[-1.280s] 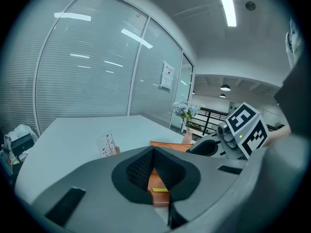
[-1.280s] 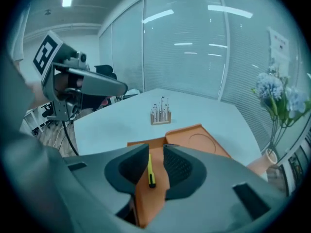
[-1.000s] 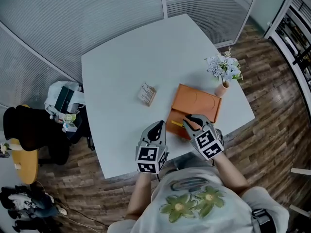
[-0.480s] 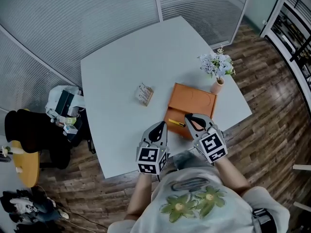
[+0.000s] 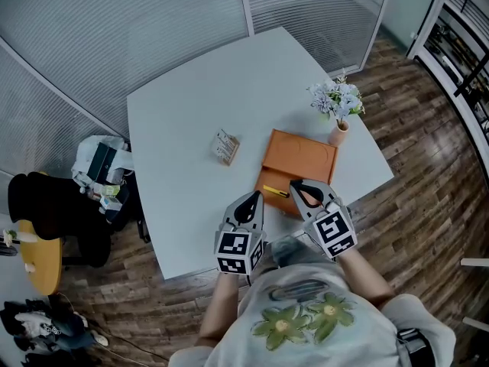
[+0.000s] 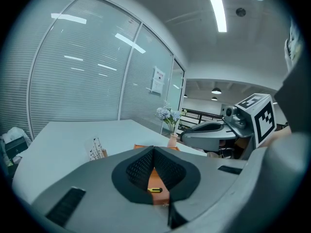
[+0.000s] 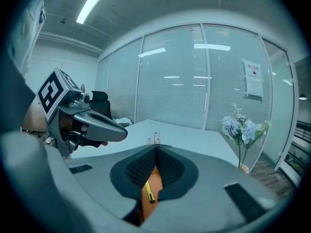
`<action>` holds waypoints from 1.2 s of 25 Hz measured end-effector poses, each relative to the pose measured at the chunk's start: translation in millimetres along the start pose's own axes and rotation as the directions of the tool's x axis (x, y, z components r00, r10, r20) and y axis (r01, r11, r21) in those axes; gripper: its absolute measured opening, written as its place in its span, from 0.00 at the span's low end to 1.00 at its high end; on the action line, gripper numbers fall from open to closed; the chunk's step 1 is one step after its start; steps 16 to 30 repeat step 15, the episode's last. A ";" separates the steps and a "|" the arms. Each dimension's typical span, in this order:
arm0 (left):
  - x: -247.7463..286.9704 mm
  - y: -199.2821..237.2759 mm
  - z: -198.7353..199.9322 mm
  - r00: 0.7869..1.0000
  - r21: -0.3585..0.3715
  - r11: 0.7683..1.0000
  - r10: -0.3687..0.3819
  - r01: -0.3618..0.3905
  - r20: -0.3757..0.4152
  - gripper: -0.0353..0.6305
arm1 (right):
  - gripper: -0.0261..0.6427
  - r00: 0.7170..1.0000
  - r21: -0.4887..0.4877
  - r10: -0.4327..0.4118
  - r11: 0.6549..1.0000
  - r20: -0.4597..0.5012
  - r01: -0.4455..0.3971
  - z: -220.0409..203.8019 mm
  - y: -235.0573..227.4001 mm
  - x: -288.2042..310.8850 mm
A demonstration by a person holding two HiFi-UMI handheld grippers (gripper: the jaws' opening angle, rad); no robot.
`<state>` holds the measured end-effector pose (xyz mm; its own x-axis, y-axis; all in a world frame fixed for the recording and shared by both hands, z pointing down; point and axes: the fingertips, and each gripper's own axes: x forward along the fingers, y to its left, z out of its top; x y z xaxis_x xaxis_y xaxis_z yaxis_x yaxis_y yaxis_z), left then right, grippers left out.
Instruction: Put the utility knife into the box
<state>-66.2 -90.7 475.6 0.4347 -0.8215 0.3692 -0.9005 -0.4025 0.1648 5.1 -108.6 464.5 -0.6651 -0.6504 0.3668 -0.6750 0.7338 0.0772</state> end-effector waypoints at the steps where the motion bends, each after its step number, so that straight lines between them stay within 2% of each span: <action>1: -0.1 -1.4 -0.3 1.000 0.001 1.000 -0.001 0.001 0.000 0.05 | 0.04 1.000 0.000 0.000 1.000 0.000 0.000 -0.6 -0.1 -1.1; 30: -3.7 -4.9 -6.1 1.000 -0.003 1.000 0.010 -0.011 -0.008 0.05 | 0.04 1.000 0.010 -0.009 1.000 -0.016 0.009 -12.5 -1.3 -8.6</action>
